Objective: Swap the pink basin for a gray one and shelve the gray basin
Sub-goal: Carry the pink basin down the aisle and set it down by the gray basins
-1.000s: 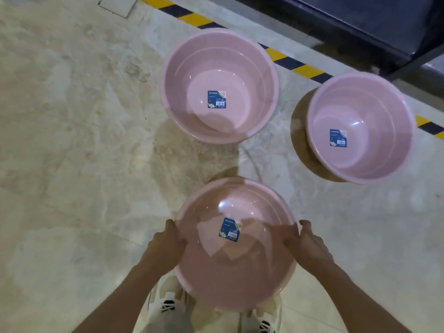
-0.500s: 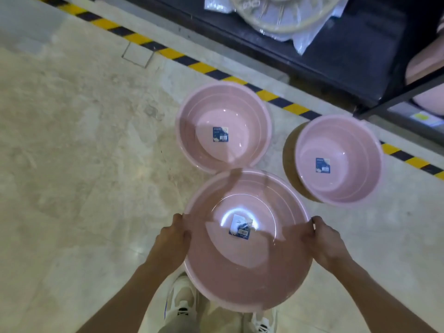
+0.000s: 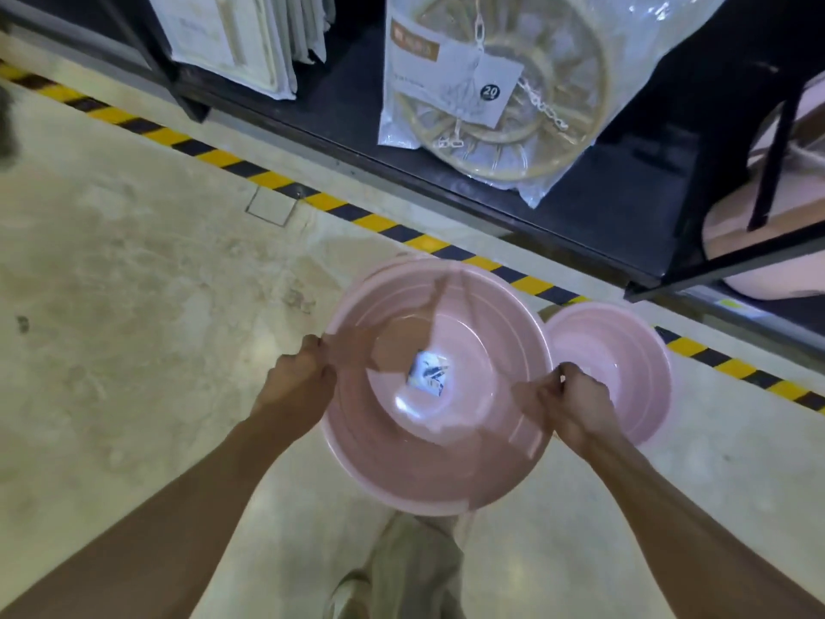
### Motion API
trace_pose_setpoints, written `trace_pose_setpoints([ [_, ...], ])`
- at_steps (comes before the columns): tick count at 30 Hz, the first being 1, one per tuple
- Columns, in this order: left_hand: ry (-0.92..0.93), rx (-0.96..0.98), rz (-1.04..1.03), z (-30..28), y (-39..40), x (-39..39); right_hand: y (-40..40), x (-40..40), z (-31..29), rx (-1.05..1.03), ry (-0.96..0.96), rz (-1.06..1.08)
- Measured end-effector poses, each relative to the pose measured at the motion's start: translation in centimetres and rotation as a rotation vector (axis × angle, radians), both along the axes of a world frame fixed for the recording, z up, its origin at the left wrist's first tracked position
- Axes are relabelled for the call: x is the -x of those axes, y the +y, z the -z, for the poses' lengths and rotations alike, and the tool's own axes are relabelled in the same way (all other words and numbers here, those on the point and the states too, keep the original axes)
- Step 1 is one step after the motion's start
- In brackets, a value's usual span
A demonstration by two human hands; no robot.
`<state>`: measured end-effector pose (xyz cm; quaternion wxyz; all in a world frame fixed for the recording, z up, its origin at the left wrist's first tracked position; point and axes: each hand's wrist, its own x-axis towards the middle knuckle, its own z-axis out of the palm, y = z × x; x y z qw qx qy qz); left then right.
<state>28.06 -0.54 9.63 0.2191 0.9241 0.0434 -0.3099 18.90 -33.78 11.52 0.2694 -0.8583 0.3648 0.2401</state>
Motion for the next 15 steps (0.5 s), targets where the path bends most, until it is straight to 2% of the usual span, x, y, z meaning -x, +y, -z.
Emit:
trace_pose_setpoints([
  [6,0.051,-0.013,0.050,3.7,-2.0,-6.3,-0.9,-6.4,3.6,0.007,-0.020,0.033],
  [15,0.069,-0.042,0.071,13.8,-2.1,-12.1,-1.0,-10.5,12.8,0.065,-0.004,0.021],
])
